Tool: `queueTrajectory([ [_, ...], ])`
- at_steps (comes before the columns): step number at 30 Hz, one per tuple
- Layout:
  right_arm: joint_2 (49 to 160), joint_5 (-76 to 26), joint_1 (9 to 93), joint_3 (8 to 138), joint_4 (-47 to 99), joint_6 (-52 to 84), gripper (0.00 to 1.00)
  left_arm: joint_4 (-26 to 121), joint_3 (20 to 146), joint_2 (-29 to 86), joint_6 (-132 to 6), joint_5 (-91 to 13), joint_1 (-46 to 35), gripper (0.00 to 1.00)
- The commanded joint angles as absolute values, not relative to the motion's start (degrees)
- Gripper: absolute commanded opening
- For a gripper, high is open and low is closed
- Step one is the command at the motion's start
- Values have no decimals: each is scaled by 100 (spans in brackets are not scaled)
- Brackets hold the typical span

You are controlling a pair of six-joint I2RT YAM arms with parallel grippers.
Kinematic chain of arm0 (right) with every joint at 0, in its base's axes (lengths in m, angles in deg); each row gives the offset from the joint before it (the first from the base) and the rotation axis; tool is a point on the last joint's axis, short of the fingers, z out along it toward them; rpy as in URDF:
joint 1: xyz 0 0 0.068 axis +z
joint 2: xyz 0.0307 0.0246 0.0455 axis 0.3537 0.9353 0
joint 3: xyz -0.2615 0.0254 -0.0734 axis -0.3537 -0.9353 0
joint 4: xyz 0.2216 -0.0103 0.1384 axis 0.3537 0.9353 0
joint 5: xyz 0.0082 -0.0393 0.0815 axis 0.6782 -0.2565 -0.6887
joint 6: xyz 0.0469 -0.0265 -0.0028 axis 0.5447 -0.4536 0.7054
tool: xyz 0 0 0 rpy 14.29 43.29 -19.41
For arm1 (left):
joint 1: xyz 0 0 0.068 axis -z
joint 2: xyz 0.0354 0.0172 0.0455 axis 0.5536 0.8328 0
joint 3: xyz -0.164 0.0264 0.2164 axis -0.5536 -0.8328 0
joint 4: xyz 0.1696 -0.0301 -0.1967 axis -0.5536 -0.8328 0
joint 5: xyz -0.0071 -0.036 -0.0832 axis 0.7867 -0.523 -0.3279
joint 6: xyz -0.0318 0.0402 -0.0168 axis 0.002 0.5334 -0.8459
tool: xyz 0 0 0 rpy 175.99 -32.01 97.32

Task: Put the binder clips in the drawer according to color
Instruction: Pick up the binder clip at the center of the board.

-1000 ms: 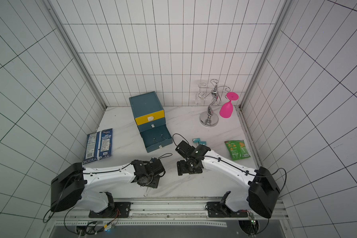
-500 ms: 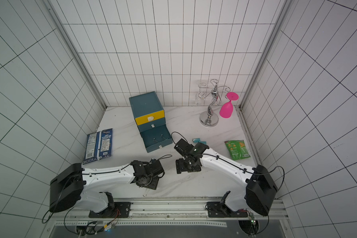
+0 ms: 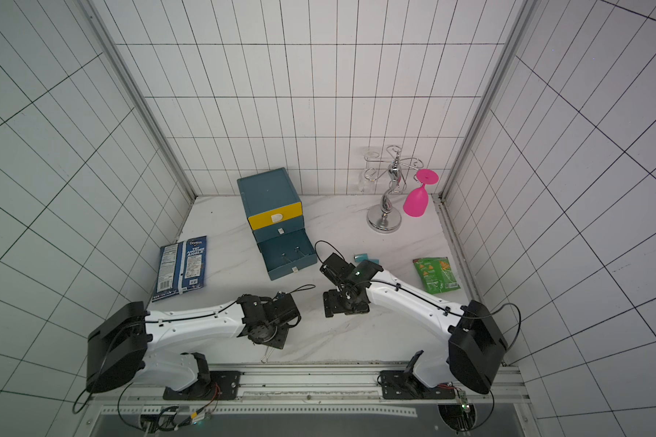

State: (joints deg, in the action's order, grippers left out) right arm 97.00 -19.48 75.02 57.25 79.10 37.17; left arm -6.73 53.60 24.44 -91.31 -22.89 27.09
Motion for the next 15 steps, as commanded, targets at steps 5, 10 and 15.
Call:
queueTrajectory([
  [5, 9565, -1829, 7258, 5870, 8016, 3656, 82, -1372, 6176, 2088, -9172, -1662, 2729, 43],
  [10, 9499, -1977, 7084, 5972, 7988, 3621, 81, -1554, 6653, 2117, -8967, -1493, 2390, 43],
  [15, 9428, -2134, 6913, 6065, 7955, 3570, 81, -1571, 7097, 2018, -8554, -1535, 1563, 42],
])
